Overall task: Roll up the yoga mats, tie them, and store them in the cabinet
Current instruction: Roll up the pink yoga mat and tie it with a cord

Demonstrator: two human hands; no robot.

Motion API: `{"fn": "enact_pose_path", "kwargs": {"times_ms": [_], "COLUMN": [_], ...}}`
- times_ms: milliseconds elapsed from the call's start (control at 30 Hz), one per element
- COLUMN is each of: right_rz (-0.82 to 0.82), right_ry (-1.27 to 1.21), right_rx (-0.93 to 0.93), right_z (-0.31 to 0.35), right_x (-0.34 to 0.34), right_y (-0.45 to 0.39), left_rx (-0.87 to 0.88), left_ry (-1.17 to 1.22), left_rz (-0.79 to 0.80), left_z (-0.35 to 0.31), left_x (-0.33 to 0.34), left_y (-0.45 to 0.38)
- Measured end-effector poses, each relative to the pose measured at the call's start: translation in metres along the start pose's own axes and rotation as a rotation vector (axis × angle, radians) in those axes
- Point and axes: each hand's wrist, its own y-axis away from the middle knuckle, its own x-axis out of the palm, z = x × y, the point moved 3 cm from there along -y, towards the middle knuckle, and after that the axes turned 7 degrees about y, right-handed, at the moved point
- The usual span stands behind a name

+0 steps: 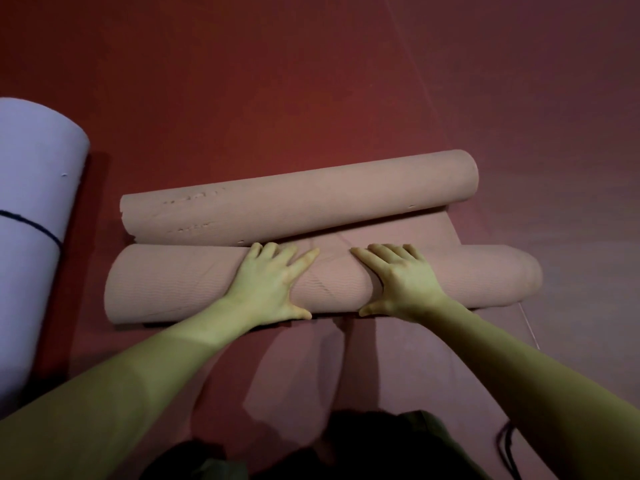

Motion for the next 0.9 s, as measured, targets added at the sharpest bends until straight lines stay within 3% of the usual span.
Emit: {"fn": "enact_pose_path", "kwargs": {"times_ms": [167, 367, 500, 900], "right_rz": [0.085, -0.03, -0.043, 0.061], "right_ry": [0.016, -0.156, -0.145, -0.031], "right_rx": [0.013, 0.266, 0.274, 0.373], "right_z": [0.001, 0.014, 0.015, 0.013], "right_x": [-0.002, -0.002, 0.003, 0.0], "right_y": [0.005, 0.005, 0.006, -0.039], "left_rx": [-0.115, -0.414, -0.48, -0.639], "left_ry": [0.148, 0.225, 0.173, 0.096], "left_rz": [0.042, 0.184, 0.27, 0.125], "left_z": [-0.003, 0.005, 0.019, 0.059], "left_x": [-0.008, -0.015, -0.017, -0.02], "left_y": [0.004, -0.017, -0.034, -0.077]}}
